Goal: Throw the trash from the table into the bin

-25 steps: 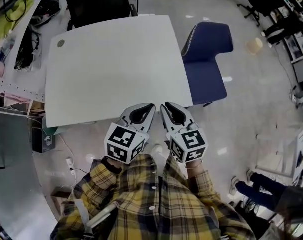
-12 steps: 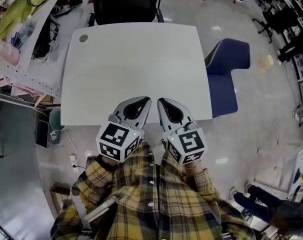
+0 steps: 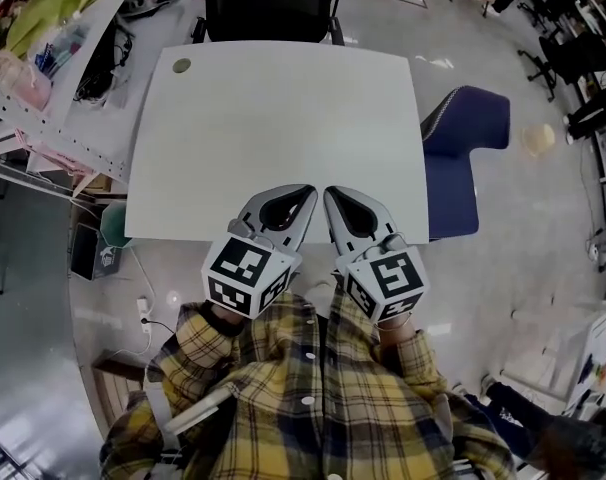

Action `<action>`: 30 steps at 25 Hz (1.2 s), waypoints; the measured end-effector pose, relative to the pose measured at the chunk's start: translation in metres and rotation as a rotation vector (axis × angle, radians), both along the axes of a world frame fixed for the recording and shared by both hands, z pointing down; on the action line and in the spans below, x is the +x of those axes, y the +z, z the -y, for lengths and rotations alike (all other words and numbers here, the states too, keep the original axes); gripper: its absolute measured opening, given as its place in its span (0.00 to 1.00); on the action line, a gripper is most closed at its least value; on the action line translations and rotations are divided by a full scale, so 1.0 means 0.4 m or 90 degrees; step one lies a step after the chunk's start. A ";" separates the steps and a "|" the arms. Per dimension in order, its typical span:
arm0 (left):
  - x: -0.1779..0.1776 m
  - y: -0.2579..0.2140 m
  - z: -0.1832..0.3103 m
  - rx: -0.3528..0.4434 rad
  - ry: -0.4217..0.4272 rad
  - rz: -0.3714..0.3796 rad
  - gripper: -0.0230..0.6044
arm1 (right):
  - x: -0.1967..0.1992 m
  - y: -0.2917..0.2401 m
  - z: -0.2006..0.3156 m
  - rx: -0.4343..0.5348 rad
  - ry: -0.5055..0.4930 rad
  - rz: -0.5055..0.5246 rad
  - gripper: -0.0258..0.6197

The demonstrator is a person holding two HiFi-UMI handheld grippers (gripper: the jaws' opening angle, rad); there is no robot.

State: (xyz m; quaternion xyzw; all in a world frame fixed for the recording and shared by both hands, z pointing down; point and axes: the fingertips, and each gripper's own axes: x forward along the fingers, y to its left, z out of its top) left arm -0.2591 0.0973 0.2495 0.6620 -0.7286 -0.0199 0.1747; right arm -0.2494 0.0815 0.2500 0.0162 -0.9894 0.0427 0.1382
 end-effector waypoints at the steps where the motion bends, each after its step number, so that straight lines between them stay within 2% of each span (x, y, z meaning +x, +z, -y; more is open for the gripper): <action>1: 0.002 -0.001 0.003 0.000 0.001 0.002 0.05 | 0.003 -0.001 0.003 0.001 -0.001 0.001 0.04; 30: 0.001 0.016 0.022 -0.005 0.011 0.006 0.05 | -0.007 0.018 0.022 -0.007 0.009 -0.023 0.04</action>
